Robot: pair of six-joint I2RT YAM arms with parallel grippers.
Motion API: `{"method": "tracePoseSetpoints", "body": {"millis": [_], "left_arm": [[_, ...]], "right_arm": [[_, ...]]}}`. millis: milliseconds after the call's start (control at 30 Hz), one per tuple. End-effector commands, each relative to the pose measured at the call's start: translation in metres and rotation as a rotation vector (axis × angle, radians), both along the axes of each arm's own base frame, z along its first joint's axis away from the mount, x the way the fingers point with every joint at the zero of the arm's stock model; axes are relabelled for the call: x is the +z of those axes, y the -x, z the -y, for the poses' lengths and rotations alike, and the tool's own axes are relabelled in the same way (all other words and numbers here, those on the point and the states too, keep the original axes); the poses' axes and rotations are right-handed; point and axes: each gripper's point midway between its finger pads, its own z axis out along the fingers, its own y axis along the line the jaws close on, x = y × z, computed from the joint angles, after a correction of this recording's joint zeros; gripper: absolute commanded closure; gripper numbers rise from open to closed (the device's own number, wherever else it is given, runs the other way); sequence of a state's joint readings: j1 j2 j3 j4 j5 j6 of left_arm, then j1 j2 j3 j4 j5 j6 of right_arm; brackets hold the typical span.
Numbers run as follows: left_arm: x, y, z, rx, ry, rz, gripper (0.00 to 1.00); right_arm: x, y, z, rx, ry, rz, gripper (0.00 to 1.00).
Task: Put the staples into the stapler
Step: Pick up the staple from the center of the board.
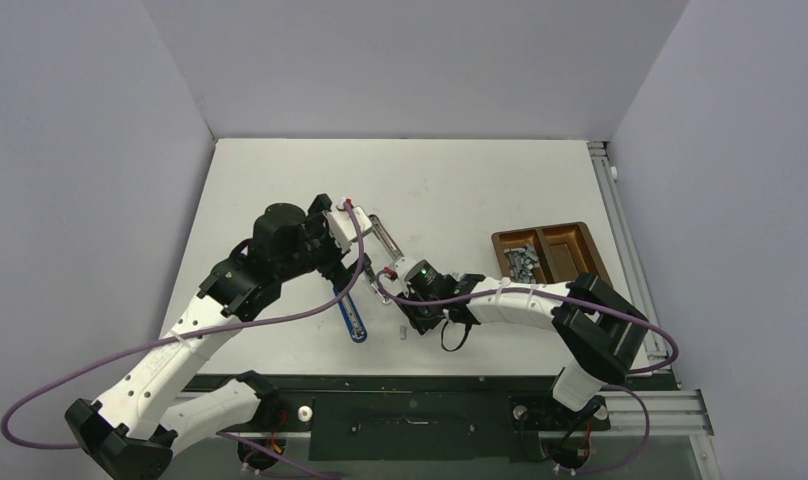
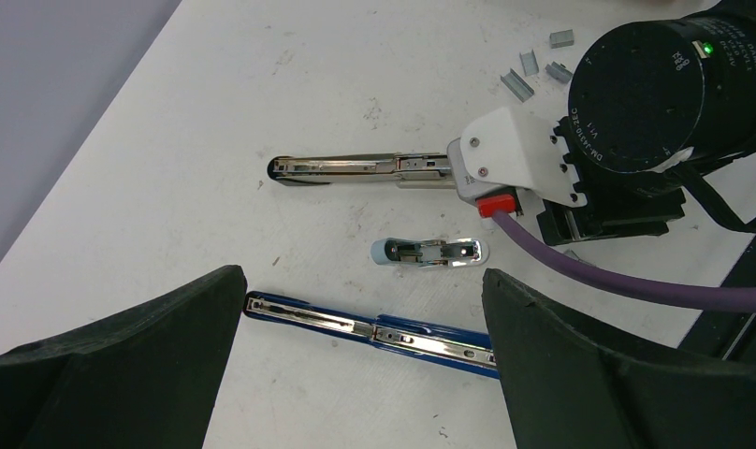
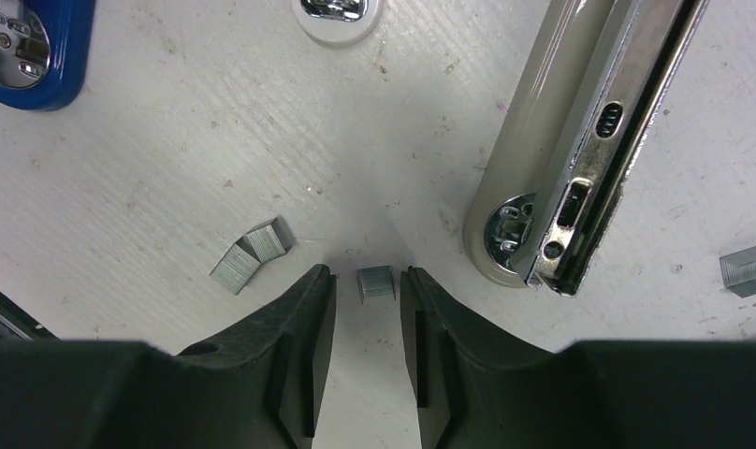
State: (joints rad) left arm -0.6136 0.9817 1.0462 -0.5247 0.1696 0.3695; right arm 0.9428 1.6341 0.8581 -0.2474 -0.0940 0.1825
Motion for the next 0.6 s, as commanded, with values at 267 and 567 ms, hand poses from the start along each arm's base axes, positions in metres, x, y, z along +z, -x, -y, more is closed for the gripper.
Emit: {"method": "tracePoseSetpoints", "body": {"millis": [267,567], "left_arm": [[0.0277,0.0012,0.0016,-0.007,0.055,0.050,0.04],[0.0281,0.0016,0.0014,-0.008,0.056,0.053,0.04]], "right_arm": [[0.0001,-0.0017,0.0035,-0.036,-0.017,-0.009,0.69],[0.0029,-0.0032,0.0058,-0.048,-0.018,-0.009,0.80]]}}
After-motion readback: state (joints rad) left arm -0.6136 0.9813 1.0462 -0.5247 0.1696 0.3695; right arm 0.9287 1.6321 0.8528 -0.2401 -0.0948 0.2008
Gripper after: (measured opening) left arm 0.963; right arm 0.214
